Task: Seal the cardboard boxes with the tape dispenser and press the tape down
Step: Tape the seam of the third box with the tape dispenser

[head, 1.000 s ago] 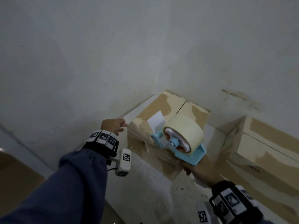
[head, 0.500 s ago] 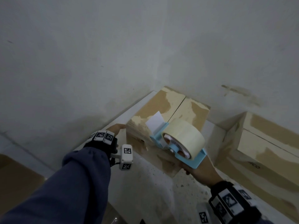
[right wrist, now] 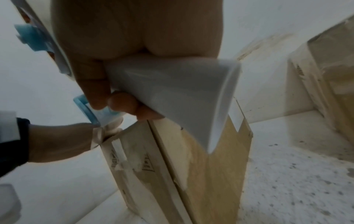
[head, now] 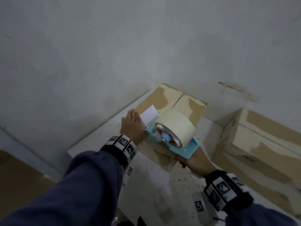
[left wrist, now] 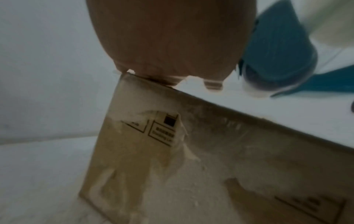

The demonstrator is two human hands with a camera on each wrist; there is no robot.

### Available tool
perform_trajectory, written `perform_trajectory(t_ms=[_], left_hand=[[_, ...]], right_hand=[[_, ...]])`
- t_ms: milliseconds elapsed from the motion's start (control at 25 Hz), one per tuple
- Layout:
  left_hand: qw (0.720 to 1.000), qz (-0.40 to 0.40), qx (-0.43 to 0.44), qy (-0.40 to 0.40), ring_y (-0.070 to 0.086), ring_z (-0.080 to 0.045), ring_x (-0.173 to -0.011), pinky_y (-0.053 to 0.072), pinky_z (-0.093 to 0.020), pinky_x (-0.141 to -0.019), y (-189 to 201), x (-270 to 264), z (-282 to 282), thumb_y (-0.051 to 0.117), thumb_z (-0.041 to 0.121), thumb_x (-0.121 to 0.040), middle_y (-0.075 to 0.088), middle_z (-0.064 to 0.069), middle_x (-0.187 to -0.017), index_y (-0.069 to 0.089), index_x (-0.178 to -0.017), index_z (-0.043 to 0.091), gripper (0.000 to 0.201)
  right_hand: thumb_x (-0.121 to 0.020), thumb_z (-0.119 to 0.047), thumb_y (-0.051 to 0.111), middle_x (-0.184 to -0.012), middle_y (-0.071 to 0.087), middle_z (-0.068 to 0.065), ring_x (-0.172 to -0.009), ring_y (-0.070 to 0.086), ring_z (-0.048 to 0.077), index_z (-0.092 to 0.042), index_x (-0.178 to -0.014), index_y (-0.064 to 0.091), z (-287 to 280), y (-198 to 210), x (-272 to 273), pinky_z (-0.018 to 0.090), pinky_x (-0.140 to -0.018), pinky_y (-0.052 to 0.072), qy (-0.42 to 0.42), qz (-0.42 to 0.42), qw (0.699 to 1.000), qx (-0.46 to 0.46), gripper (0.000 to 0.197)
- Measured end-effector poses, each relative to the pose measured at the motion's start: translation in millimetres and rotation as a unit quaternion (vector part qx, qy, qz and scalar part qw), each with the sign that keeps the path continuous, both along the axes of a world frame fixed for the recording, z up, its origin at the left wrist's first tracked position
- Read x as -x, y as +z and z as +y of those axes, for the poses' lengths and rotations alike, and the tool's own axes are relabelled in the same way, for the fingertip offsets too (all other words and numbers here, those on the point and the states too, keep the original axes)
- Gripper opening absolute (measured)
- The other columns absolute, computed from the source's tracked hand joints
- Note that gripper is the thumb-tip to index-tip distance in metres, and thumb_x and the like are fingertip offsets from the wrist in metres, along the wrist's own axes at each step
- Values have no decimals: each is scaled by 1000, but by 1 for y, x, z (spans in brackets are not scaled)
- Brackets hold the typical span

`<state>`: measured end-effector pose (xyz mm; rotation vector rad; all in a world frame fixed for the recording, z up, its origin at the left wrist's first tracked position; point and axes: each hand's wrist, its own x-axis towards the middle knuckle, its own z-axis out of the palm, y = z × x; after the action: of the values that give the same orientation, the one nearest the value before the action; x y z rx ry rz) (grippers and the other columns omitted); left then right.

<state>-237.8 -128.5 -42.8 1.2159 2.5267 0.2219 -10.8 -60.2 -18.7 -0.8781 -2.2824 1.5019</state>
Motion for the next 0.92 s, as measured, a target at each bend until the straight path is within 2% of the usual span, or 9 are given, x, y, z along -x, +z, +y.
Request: perform_trajectory(t_ms=[80, 160, 280, 400, 480, 600, 720, 800, 920], left_hand=[[1000, 17, 8, 1, -5, -28, -147, 4, -51, -117, -3, -2, -3, 38, 49, -92, -6, -14, -158, 0, -150, 9, 81], [999, 32, 17, 10, -5, -26, -147, 3, -50, -118, 3, -5, -4, 38, 54, -90, -8, -13, -159, -3, -149, 5, 87], [999, 39, 23, 13, -6, -25, -147, 2, -51, -118, 7, -10, -5, 32, 78, -76, -9, -13, -158, -5, -148, 1, 112], [999, 31, 16, 28, -7, -25, -147, 0, -53, -117, 3, -12, -3, 29, 95, -53, -9, -13, -158, -6, -148, 2, 137], [999, 30, 14, 35, -9, -24, -147, -1, -55, -116, 2, -13, -2, 35, 96, -46, -10, -12, -158, -7, -148, 4, 144], [999, 34, 16, 39, -10, -24, -147, -2, -55, -115, 2, -16, 0, 38, 96, -46, -13, -11, -158, -9, -148, 5, 145], [998, 36, 20, 42, -11, -23, -147, -4, -55, -115, 4, -18, 0, 37, 96, -46, -14, -10, -158, -10, -148, 5, 145], [998, 38, 34, 42, -11, -23, -147, -6, -56, -115, 6, -19, -1, 35, 96, -45, -14, -10, -158, -10, -148, 6, 145], [996, 66, 35, 46, -10, -28, -147, -7, -58, -113, 16, -28, 0, 41, 92, -54, -11, -16, -158, -5, -149, 6, 136]], right_hand=[[-82, -3, 67, -47, 58, -12, -41, 48, 3, -20, -74, 58, 0, 7, -3, 20, -44, 42, 11, -30, 999, 3, 20], [-81, 0, 66, -43, 55, -11, -38, 45, 2, -18, -71, 55, 4, 15, -13, 18, -41, 40, 6, -50, 999, 11, 23], [-82, -1, 66, -39, 53, -9, -35, 44, 1, -19, -65, 51, 8, 22, -48, 15, -43, 40, 4, -99, 995, 5, 28], [-82, -6, 68, -39, 51, -6, -37, 44, 5, -16, -61, 50, 16, 20, -89, 27, -52, 43, -10, -143, 990, -10, 29], [-82, -6, 68, -39, 50, -5, -37, 44, 6, -15, -59, 50, 22, 18, -110, 30, -54, 42, -30, -156, 987, -13, 31], [-84, -7, 67, -38, 49, -5, -37, 43, 5, -17, -58, 50, 23, 15, -127, 29, -55, 43, -38, -167, 985, -8, 32], [-86, -5, 64, -37, 49, -9, -35, 41, 1, -17, -62, 48, 18, 11, -129, 17, -48, 41, -34, -175, 984, 16, 31], [-87, -4, 63, -38, 50, -8, -34, 42, 0, -17, -61, 47, 16, 10, -128, 14, -45, 39, -33, -171, 985, 15, 32], [-86, -4, 64, -53, 50, -2, -36, 45, -1, -19, -71, 50, 14, 10, -127, 10, -42, 38, -35, -154, 987, 14, 25]])
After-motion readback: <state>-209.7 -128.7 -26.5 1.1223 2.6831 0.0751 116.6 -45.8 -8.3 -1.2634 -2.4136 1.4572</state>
